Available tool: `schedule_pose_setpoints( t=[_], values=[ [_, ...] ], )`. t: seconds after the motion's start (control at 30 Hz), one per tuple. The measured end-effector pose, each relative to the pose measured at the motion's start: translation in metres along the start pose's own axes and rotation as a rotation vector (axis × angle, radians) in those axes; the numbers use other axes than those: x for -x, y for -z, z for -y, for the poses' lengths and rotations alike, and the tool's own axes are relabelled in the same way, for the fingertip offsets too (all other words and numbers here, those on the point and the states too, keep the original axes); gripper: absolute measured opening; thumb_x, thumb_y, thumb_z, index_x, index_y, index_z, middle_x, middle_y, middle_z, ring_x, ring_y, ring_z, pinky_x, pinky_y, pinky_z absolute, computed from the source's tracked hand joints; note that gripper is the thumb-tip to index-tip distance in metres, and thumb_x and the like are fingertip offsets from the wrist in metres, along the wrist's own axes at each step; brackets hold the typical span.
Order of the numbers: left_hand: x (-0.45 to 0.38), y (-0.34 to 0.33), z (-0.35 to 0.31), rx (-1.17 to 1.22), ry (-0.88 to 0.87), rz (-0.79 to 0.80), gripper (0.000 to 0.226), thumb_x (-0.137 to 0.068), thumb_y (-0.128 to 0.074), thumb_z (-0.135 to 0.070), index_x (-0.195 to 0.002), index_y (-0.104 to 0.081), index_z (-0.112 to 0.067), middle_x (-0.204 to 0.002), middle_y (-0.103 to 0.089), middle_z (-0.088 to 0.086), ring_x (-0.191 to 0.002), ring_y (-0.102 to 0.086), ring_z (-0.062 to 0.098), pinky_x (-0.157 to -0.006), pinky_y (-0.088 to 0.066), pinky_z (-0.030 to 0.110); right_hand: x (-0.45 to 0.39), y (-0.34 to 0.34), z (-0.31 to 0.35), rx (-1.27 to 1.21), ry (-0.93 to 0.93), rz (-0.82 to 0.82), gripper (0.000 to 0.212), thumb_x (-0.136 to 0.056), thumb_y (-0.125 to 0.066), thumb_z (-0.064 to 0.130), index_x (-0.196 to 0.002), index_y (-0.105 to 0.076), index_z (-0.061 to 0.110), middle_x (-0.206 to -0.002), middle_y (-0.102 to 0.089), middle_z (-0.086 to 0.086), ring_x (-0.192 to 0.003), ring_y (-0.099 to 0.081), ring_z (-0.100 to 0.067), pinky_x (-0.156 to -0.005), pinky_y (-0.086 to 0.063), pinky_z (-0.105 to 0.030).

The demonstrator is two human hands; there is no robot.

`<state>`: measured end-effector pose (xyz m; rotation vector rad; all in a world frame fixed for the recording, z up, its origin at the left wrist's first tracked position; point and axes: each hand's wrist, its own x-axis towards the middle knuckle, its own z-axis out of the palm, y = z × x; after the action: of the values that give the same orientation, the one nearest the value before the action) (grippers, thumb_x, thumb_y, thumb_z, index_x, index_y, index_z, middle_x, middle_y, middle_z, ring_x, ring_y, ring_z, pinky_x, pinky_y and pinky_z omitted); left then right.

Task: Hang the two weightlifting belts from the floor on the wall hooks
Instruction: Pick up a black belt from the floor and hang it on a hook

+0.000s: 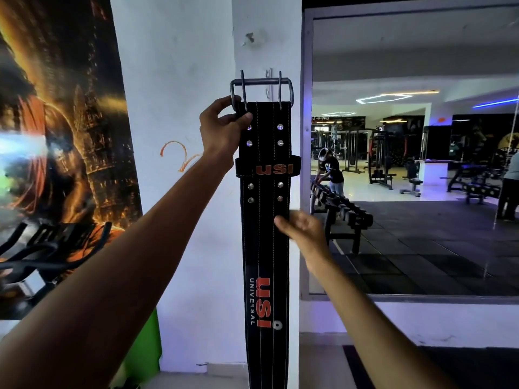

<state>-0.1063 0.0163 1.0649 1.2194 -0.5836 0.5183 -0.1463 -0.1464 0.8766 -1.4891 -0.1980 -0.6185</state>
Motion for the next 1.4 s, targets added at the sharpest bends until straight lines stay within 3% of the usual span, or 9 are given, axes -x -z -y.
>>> schedule_pose_setpoints(
  t=[0.13, 0.27, 0.47, 0.57, 0.7, 0.8, 0.97, 1.23, 1.4],
  values=[
    [0.000, 0.000, 0.001, 0.001, 0.000, 0.004, 0.039, -0.082, -0.072, 0.002, -0.119, -0.065, -0.007, -0.085, -0.075, 0.012, -0.061, -0.069, 0.018, -0.062, -0.055, 0.032, -0.015, -0.008, 0.029, -0.031, 0.051, 0.004, 0.016, -0.081, -0.074, 0.005, -0.096, -0.070, 0.008, -0.077, -0.075, 0.012, -0.075, -0.071, 0.001, -0.069, -0.055, -0.010],
    [-0.004, 0.003, -0.001, 0.014, -0.001, -0.019, 0.036, -0.082, -0.072, 0.002, -0.116, -0.065, -0.009, -0.082, -0.075, 0.010, -0.061, -0.068, 0.019, -0.064, -0.056, 0.033, 0.036, -0.007, -0.042, 0.128, -0.088, 0.082, 0.014, -0.078, -0.078, 0.018, -0.083, -0.065, 0.017, -0.063, -0.071, 0.013, -0.061, -0.066, 0.003, -0.056, -0.048, -0.007],
    [-0.004, 0.010, 0.005, 0.016, 0.007, -0.029, 0.036, -0.083, -0.072, 0.001, -0.117, -0.064, -0.008, -0.081, -0.074, 0.009, -0.057, -0.067, 0.016, -0.061, -0.054, 0.030, 0.059, 0.010, -0.068, 0.274, -0.189, 0.173, 0.051, -0.059, -0.083, 0.055, -0.089, -0.072, 0.015, -0.084, -0.075, -0.007, -0.081, -0.070, -0.026, -0.072, -0.058, -0.025],
    [-0.005, 0.012, 0.004, 0.036, 0.005, -0.028, 0.037, -0.084, -0.072, 0.001, -0.119, -0.063, -0.007, -0.083, -0.074, 0.010, -0.058, -0.067, 0.016, -0.058, -0.055, 0.028, 0.024, 0.015, -0.005, 0.234, -0.066, 0.158, 0.061, -0.066, -0.066, 0.074, -0.108, -0.068, 0.030, -0.103, -0.074, 0.005, -0.093, -0.070, -0.007, -0.084, -0.055, -0.022],
    [0.000, 0.011, 0.005, 0.049, 0.000, 0.001, 0.038, -0.085, -0.071, 0.002, -0.121, -0.063, -0.008, -0.082, -0.074, 0.009, -0.056, -0.067, 0.014, -0.055, -0.055, 0.027, -0.031, 0.013, 0.099, 0.139, 0.124, -0.001, 0.050, -0.099, -0.046, 0.044, -0.141, -0.045, 0.018, -0.133, -0.059, -0.003, -0.117, -0.060, -0.015, -0.099, -0.051, -0.032],
    [0.005, 0.005, 0.007, 0.046, -0.013, 0.021, 0.038, -0.085, -0.070, 0.003, -0.121, -0.064, -0.008, -0.081, -0.074, 0.008, -0.055, -0.067, 0.012, -0.058, -0.056, 0.028, -0.055, -0.003, 0.156, 0.189, 0.229, -0.010, 0.053, -0.098, -0.050, 0.039, -0.144, -0.040, 0.016, -0.119, -0.063, 0.003, -0.105, -0.062, -0.007, -0.095, -0.051, -0.027],
    [0.007, -0.002, 0.010, 0.048, -0.038, 0.031, 0.044, -0.084, -0.071, 0.002, -0.125, -0.061, -0.012, -0.085, -0.075, 0.013, -0.061, -0.070, 0.016, -0.063, -0.059, 0.033, -0.072, -0.030, 0.182, 0.143, 0.192, -0.071, 0.031, -0.093, -0.065, 0.023, -0.119, -0.055, 0.009, -0.077, -0.060, 0.004, -0.061, -0.055, -0.003, -0.038, -0.044, -0.008],
    [0.007, 0.012, 0.015, -0.010, -0.080, 0.138, 0.043, -0.092, -0.068, -0.010, -0.132, -0.055, -0.014, -0.098, -0.074, 0.010, -0.079, -0.071, 0.017, -0.070, -0.058, 0.031, -0.079, -0.044, 0.182, -0.010, 0.168, -0.184, 0.011, -0.084, -0.073, 0.007, -0.089, -0.064, 0.011, -0.069, -0.063, -0.004, -0.053, -0.055, -0.015, -0.043, -0.047, -0.023],
    [0.030, 0.029, 0.030, -0.046, -0.012, 0.349, 0.044, -0.097, -0.057, -0.038, -0.134, -0.057, -0.013, -0.092, -0.073, -0.005, -0.079, -0.066, 0.011, -0.075, -0.055, 0.029, -0.079, -0.045, 0.180, -0.073, 0.167, -0.264, 0.011, -0.083, -0.072, 0.006, -0.089, -0.064, 0.011, -0.063, -0.061, 0.001, -0.039, -0.049, -0.007, -0.035, -0.041, -0.015]
  ],
)
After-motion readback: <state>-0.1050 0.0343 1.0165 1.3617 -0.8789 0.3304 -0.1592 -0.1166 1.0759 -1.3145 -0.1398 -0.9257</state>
